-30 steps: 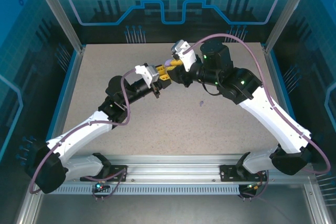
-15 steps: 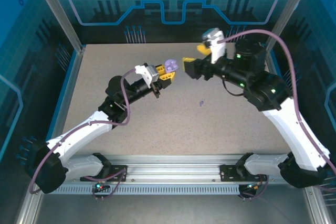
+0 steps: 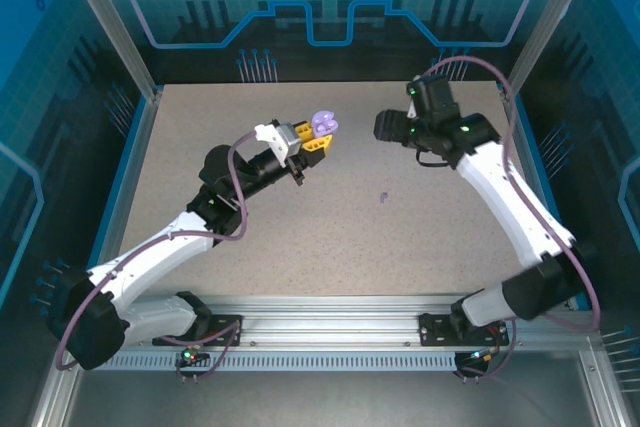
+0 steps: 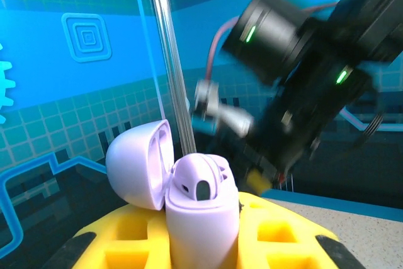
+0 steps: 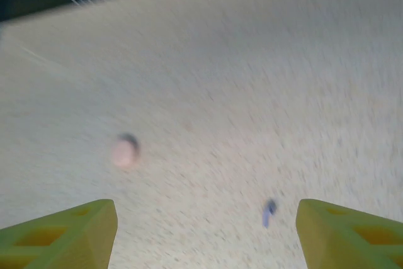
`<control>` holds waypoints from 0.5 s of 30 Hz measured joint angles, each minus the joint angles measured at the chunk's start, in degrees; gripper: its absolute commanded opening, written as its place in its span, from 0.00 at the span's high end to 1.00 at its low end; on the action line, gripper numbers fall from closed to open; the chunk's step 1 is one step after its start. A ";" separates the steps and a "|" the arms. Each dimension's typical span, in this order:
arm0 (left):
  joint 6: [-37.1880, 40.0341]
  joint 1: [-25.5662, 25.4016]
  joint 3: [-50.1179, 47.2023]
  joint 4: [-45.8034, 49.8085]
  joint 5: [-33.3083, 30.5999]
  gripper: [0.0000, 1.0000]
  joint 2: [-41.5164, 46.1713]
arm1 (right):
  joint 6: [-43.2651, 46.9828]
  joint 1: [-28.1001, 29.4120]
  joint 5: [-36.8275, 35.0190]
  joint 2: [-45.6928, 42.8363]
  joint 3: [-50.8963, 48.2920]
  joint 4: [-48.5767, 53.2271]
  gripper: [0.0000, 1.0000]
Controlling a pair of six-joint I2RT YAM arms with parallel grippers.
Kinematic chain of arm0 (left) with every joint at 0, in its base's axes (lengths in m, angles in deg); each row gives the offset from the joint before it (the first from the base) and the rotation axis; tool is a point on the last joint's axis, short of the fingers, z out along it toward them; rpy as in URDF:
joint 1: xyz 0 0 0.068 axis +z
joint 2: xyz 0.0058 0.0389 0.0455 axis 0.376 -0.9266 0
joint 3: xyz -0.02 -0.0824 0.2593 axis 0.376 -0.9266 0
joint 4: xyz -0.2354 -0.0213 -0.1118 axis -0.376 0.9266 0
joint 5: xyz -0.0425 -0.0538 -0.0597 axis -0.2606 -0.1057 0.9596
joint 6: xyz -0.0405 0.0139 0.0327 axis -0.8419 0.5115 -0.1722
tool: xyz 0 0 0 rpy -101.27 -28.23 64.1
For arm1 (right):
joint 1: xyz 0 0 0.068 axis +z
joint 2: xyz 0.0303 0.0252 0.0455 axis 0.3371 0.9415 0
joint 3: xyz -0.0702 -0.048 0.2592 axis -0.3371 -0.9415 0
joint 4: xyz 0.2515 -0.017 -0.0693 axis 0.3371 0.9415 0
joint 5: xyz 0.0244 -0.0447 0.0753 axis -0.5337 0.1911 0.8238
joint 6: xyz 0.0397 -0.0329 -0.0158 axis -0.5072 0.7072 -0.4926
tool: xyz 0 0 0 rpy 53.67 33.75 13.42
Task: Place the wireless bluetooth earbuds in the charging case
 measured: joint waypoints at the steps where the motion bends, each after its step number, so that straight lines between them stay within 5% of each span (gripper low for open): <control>1: 0.24 0.00 0.00 0.00 -0.09 1.00 0.11 | -1.38 -0.26 0.00 1.84 -0.70 0.92 0.23; 5: 0.79 0.00 0.00 -0.02 -0.13 1.00 0.48 | -5.51 -1.03 0.07 7.74 -1.01 3.10 0.00; 15: 0.79 0.00 0.00 -0.04 -0.13 1.00 1.49 | -7.30 -1.18 -4.17 16.92 -0.28 4.11 0.00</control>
